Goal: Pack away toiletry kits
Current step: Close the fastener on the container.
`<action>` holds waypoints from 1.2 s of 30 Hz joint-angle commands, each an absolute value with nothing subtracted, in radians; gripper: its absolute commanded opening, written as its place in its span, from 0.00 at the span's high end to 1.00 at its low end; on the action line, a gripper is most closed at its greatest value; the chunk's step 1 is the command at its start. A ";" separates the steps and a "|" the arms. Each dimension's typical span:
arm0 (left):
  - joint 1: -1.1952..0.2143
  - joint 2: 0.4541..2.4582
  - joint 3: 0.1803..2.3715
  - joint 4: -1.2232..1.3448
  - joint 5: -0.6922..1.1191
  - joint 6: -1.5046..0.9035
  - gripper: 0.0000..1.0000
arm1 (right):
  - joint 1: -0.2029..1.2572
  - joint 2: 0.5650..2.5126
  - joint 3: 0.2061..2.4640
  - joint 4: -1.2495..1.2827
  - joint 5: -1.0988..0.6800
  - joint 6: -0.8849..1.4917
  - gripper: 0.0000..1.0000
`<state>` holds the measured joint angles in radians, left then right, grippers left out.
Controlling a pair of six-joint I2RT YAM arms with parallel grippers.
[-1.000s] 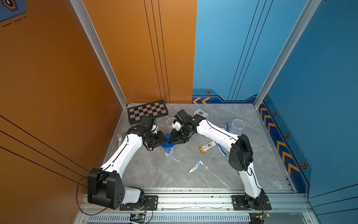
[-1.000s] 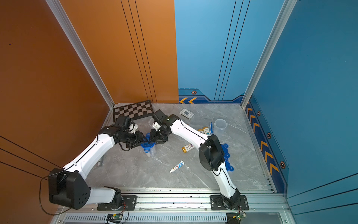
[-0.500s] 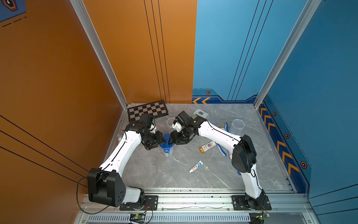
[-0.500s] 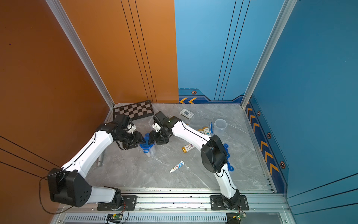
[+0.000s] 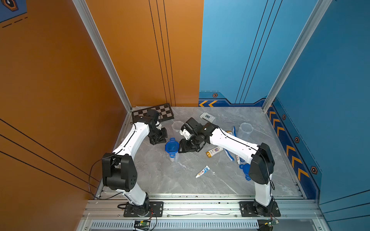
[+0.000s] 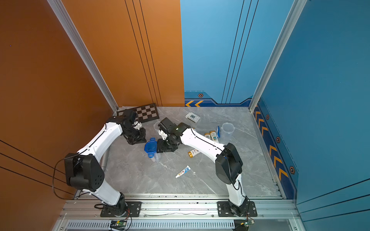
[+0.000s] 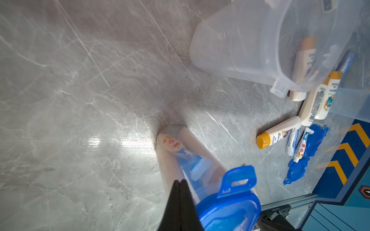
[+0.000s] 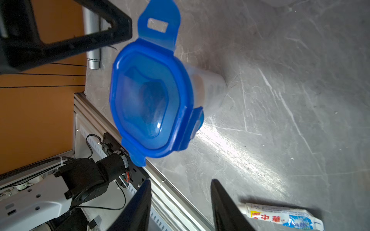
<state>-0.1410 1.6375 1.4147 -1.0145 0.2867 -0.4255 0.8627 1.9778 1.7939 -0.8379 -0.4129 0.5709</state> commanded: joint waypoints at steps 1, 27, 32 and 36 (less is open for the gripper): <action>-0.166 1.629 1.406 -1.030 0.271 -0.406 1.00 | 0.846 2.021 1.830 -0.872 -0.388 0.538 0.50; -0.142 1.392 1.374 -1.171 0.130 -0.412 0.61 | 0.786 2.014 1.913 -0.989 -0.309 0.493 0.44; -0.227 1.464 1.466 -1.158 0.190 -0.318 0.42 | 0.831 1.930 1.832 -0.997 -0.308 0.505 0.43; -0.252 1.526 1.487 -1.123 0.221 -0.284 0.40 | 0.869 1.930 1.816 -0.973 -0.334 0.524 0.43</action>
